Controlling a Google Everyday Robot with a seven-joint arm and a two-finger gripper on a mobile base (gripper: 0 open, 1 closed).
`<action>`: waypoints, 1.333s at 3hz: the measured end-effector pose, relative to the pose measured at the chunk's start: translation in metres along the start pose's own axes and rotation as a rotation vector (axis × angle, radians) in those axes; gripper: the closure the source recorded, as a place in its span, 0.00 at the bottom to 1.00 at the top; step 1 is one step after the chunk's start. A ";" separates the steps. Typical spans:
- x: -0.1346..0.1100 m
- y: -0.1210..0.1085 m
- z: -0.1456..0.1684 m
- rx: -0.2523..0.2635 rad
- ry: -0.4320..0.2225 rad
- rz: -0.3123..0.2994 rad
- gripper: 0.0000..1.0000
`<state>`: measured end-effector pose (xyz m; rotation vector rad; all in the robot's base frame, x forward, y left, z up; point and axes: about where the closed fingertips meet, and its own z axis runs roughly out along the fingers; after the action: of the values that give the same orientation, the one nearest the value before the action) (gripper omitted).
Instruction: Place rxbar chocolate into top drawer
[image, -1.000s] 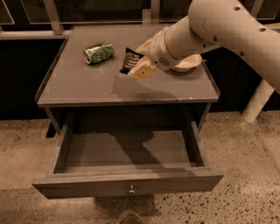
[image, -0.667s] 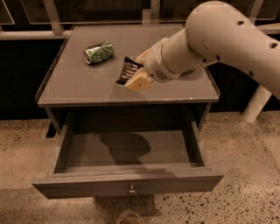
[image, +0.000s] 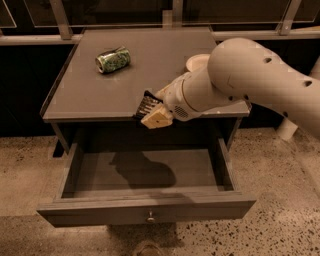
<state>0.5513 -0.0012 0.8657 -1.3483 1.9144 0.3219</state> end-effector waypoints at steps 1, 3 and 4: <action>0.014 0.006 -0.010 0.034 -0.028 0.036 1.00; 0.088 0.026 -0.044 0.155 0.000 0.280 1.00; 0.117 0.033 -0.042 0.135 0.006 0.373 1.00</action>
Offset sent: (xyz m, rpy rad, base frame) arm -0.0714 -0.1044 -0.0406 0.1414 0.0333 -0.3760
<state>0.4859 -0.0941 0.8048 -0.9019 2.1486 0.3621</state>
